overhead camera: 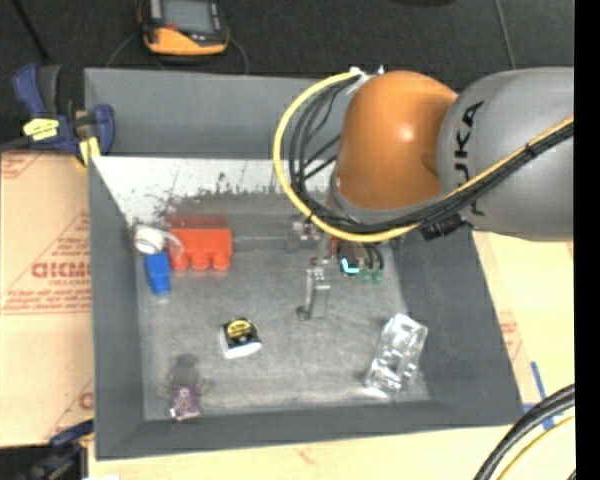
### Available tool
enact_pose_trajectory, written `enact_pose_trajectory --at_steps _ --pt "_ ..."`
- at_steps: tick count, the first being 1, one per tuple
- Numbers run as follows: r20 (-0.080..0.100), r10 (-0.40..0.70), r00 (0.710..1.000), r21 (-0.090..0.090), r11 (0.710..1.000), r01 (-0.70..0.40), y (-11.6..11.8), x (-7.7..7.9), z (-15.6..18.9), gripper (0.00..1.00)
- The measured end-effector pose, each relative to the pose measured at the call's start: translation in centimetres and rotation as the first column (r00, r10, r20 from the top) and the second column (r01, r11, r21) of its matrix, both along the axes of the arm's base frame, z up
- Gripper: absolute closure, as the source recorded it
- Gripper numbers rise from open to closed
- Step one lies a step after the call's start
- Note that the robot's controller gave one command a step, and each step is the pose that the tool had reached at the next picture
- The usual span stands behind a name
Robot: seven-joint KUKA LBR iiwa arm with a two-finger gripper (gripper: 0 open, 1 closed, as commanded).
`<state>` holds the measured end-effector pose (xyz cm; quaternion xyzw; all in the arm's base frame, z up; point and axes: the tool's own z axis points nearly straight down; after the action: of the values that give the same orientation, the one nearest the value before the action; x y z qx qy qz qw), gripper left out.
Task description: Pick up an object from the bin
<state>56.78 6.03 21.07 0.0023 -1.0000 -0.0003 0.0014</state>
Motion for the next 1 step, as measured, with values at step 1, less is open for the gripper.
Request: enact_pose_trajectory --at_steps 1 --pt "0.001 0.251 0.968 0.000 0.968 -0.251 4.07 0.45 -14.33 0.00"
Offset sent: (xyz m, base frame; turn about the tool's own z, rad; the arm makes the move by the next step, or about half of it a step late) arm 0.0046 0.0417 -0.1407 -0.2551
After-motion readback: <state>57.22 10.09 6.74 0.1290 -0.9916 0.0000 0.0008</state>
